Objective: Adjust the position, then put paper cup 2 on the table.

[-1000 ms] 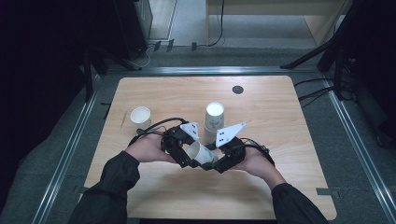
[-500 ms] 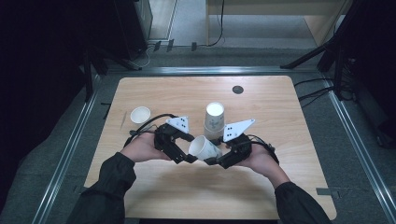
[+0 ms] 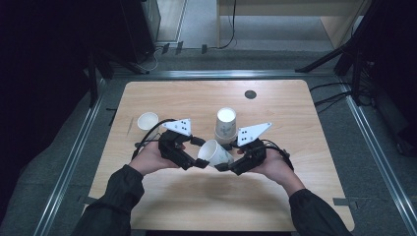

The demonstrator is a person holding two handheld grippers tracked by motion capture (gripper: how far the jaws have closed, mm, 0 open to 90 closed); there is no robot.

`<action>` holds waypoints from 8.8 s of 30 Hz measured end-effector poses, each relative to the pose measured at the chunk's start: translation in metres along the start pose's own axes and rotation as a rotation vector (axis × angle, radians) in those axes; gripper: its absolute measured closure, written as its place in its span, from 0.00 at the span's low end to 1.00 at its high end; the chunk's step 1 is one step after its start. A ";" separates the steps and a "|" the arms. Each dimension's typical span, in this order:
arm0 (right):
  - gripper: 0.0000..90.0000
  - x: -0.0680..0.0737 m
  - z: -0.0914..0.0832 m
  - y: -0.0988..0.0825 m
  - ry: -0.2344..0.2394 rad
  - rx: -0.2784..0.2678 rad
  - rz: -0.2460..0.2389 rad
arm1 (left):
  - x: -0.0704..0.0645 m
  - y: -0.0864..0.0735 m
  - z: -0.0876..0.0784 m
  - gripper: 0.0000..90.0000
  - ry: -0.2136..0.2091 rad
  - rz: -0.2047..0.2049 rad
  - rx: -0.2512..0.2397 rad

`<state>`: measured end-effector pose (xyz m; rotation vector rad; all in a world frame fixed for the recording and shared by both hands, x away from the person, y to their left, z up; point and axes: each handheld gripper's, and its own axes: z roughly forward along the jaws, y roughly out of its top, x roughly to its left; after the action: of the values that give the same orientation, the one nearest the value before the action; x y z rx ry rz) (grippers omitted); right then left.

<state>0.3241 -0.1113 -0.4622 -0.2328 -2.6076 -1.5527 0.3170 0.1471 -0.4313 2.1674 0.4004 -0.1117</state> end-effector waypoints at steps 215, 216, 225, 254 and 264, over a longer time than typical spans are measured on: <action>0.22 -0.008 -0.036 -0.047 -0.302 0.210 0.074 | 0.033 -0.015 -0.024 0.18 0.291 -0.147 0.156; 0.22 -0.008 -0.036 -0.047 -0.304 0.210 0.073 | 0.032 -0.015 -0.021 0.18 0.287 -0.143 0.162; 0.22 -0.005 -0.036 -0.045 -0.293 0.199 0.064 | 0.023 -0.012 0.000 0.18 0.246 -0.124 0.173; 0.23 -0.002 -0.031 -0.044 -0.281 0.221 0.051 | -0.002 -0.017 0.048 0.18 0.249 -0.041 0.157; 0.22 -0.002 -0.030 -0.045 -0.278 0.226 0.050 | 0.000 -0.020 0.050 0.18 0.264 -0.044 0.163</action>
<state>0.3183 -0.1586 -0.4871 -0.5235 -2.9317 -1.2754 0.3140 0.1181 -0.4762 2.3428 0.6078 0.1224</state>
